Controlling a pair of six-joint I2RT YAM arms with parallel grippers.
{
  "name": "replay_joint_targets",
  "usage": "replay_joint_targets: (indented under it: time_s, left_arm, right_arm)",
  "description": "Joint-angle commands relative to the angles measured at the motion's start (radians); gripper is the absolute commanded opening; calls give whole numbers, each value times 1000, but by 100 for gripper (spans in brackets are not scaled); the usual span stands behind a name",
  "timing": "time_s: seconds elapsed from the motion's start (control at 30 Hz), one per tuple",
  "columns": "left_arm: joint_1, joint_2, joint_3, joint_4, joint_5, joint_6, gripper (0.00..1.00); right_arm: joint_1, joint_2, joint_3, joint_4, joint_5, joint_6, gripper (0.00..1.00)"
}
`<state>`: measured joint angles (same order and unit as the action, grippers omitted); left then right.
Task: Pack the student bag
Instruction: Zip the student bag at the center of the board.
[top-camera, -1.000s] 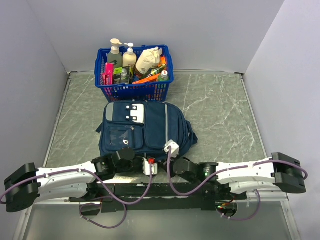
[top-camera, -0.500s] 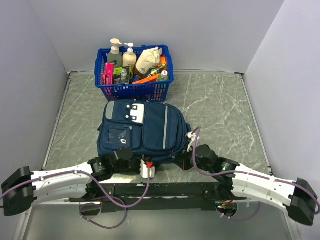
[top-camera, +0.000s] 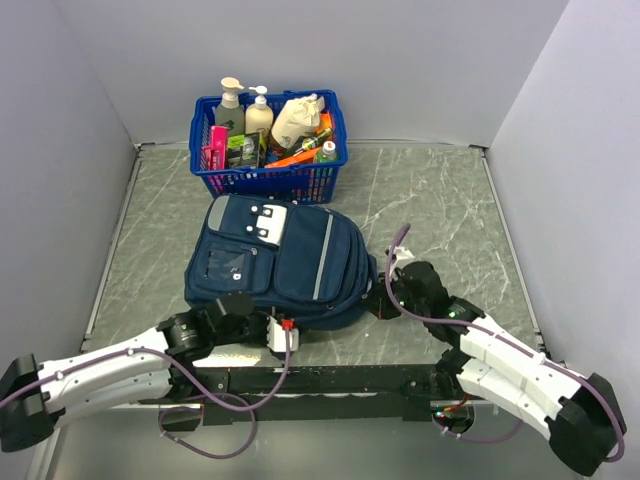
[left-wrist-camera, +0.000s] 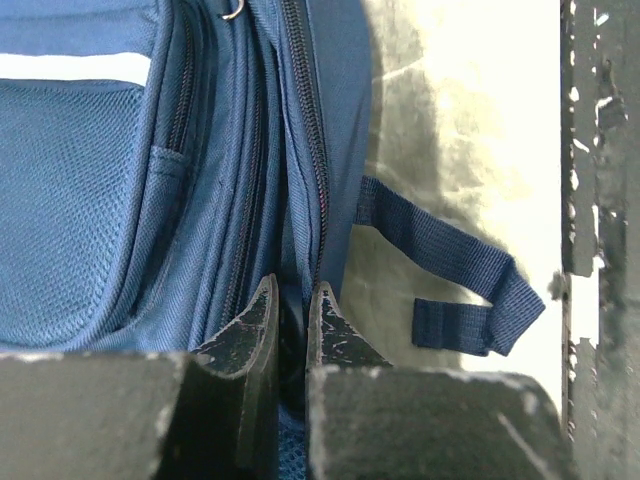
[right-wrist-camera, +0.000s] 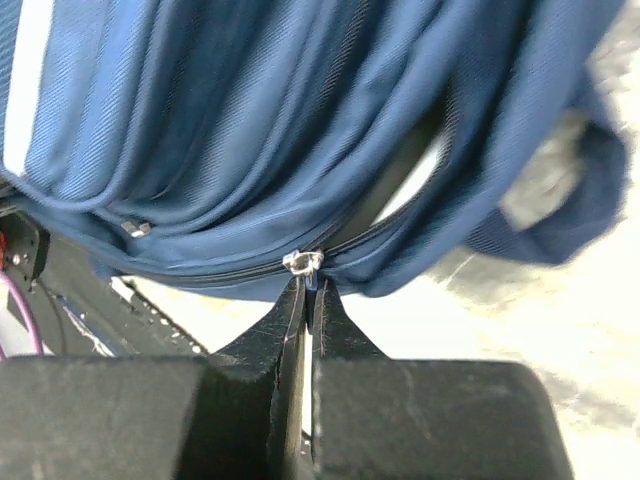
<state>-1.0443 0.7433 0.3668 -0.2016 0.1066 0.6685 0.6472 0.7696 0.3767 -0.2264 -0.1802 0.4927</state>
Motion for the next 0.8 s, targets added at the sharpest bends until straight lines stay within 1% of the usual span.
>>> replay_joint_targets:
  time_s: [0.0, 0.1, 0.13, 0.17, 0.23, 0.3, 0.33, 0.37, 0.43, 0.53, 0.57, 0.6, 0.63, 0.67, 0.7, 0.73, 0.77]
  left_arm:
    - [72, -88, 32, -150, -41, -79, 1]
    - [124, -154, 5, -176, -36, -107, 1]
    - [130, -176, -9, -165, -74, -127, 8]
    - [157, -197, -37, -153, -85, -162, 24]
    - [191, -197, -34, -134, -78, -179, 59]
    - [231, -167, 7, -111, -56, -243, 70]
    - [237, -153, 29, -110, -27, -259, 78]
    - [242, -130, 61, -98, 13, -292, 82]
    - [242, -118, 89, -55, 54, -314, 87]
    - [242, -84, 173, -10, 192, -386, 94]
    - [239, -44, 225, 5, 247, -430, 95]
    - [236, -23, 247, 23, 321, -461, 93]
    - [230, 20, 265, 87, 341, -525, 88]
    - [195, 45, 294, 117, 349, -550, 84]
    - [166, 65, 308, 143, 328, -570, 80]
    - [103, 103, 334, 175, 314, -586, 78]
    - [71, 120, 348, 183, 303, -581, 76]
  right_arm:
    - [-72, 52, 85, 24, 5, -131, 0]
    - [-78, 88, 113, 48, 22, -154, 0]
    - [-77, 92, 116, 61, 16, -151, 0]
    - [-78, 88, 111, 76, -25, -146, 0]
    - [-77, 65, 87, 122, -62, -132, 0]
    - [-72, 40, 67, 134, -112, -105, 0]
    - [-72, 10, 47, 137, -126, -95, 0]
    - [-73, -7, 33, 137, -139, -79, 0]
    - [-63, -58, 2, 136, -179, -65, 0]
    - [-29, -110, -19, 113, -215, -42, 0]
    - [-21, -121, -22, 111, -225, -36, 0]
    - [-15, -128, -28, 111, -234, -31, 0]
    - [0, -138, -27, 110, -246, -28, 0]
    - [8, -139, -25, 108, -251, -20, 0]
    - [17, -138, -24, 102, -252, -20, 0]
    - [26, -138, -21, 93, -248, -19, 0]
    - [48, -139, -21, 87, -245, -19, 0]
